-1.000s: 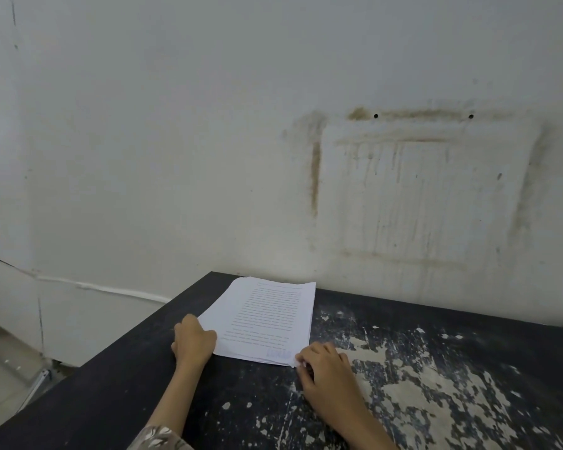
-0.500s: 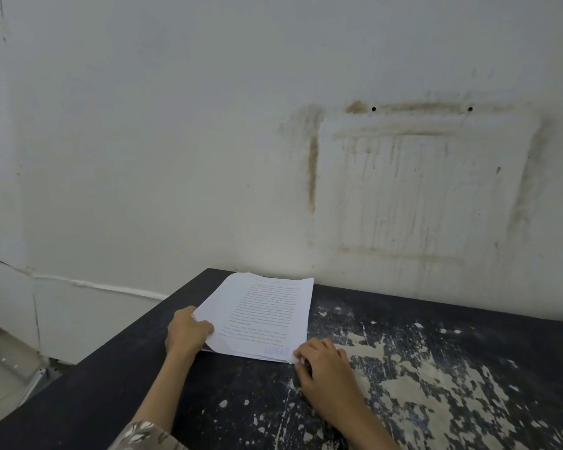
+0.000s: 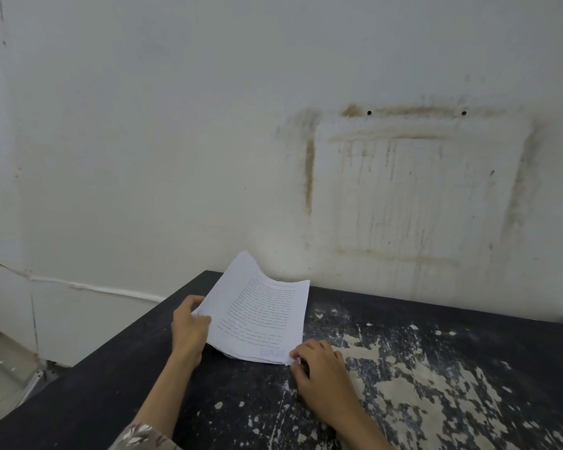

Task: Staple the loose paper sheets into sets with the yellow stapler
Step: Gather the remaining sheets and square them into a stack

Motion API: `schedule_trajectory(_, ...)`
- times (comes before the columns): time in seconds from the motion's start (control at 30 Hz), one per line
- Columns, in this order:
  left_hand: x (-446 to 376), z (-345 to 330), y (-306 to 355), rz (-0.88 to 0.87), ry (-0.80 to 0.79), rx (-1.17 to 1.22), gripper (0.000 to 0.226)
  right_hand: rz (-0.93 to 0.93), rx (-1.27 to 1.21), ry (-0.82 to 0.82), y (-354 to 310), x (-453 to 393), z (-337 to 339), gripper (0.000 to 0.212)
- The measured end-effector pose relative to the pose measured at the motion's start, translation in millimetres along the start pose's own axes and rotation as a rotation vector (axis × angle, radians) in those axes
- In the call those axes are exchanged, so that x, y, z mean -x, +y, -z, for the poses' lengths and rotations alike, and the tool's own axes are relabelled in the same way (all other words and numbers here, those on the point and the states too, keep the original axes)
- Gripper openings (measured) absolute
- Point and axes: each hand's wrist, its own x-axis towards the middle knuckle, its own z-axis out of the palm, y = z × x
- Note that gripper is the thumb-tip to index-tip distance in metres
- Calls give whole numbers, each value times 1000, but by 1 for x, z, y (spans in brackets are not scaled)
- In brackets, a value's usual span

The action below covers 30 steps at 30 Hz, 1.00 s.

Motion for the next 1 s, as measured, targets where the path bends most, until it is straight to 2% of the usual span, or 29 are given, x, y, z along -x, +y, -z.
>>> schedule_trajectory(0.17,10,5,4,3,26,178,27,-179,-286,116,1,-3,2,18)
schedule_trajectory(0.27,23,8,5,20,-2,314,27,-366,-522,222,2,-7,13,36)
schedule_trajectory(0.37,46,6,11,60,-56,454,25,-565,-807,226,6,-9,30,45)
schedule_trajectory(0.47,76,-5,21,100,-135,555,25,-654,-1048,221,11,-6,51,23)
schedule_trajectory(0.5,85,-9,24,96,-164,570,25,-652,-1062,227,14,-2,61,17)
schedule_trajectory(0.6,107,-19,30,61,-215,546,21,-637,-1062,261,23,10,89,29)
schedule_trajectory(0.73,130,-32,37,23,-295,402,16,-619,-942,302,43,32,121,28)
schedule_trajectory(0.87,148,-50,47,17,-420,261,15,-591,-908,393,63,56,153,33)
schedule_trajectory(1.0,169,-73,55,-36,-446,192,12,-539,-857,497,78,85,178,33)
